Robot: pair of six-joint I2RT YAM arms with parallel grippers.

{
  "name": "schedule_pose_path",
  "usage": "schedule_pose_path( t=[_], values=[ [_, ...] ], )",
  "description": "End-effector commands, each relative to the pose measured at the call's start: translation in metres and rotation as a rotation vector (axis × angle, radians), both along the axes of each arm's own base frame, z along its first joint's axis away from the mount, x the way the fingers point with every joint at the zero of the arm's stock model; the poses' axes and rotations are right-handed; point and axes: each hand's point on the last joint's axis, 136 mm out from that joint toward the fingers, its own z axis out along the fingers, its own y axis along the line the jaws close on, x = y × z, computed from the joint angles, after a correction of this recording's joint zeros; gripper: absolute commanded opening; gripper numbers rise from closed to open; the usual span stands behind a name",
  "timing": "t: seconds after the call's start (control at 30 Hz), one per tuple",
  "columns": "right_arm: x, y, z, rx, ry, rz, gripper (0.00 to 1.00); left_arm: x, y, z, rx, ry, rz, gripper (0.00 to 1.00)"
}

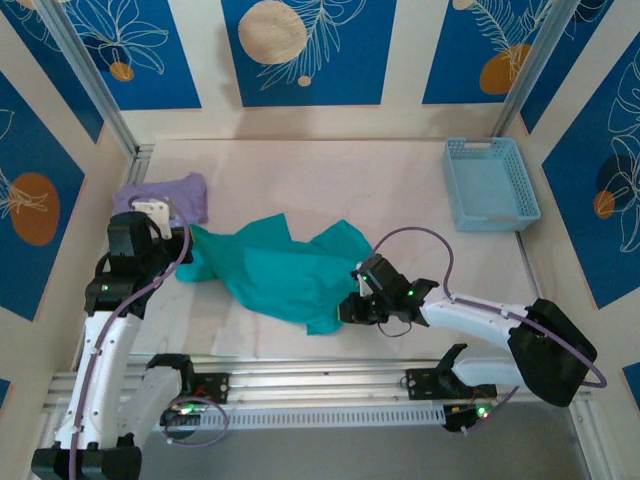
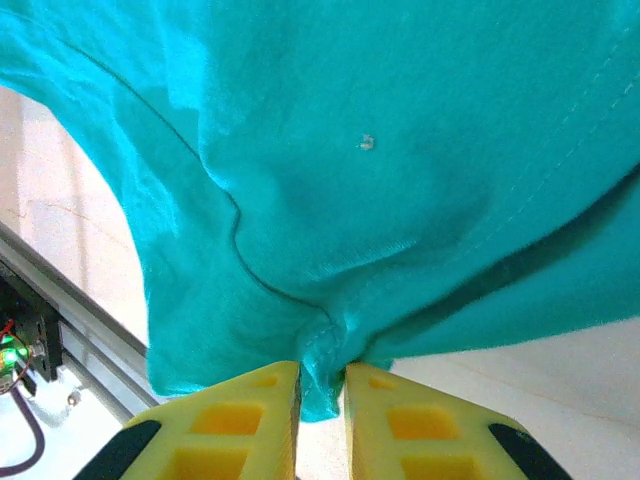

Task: Fold the inside-out t-shirt

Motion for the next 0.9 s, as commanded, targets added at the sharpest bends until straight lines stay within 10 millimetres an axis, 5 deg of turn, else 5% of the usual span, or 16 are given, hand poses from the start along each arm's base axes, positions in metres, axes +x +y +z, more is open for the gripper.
schedule_pose_path(
  t=[0.0, 0.87],
  values=[
    [0.004, -0.003, 0.008, -0.05, -0.051, 0.006, 0.2, 0.003, 0.001, 0.002, 0.0, -0.017, -0.002, 0.0],
    [0.007, -0.009, -0.018, -0.14, -0.02, -0.013, 0.37, 0.002, 0.001, 0.0, 0.001, -0.017, -0.007, 0.0]
  ],
)
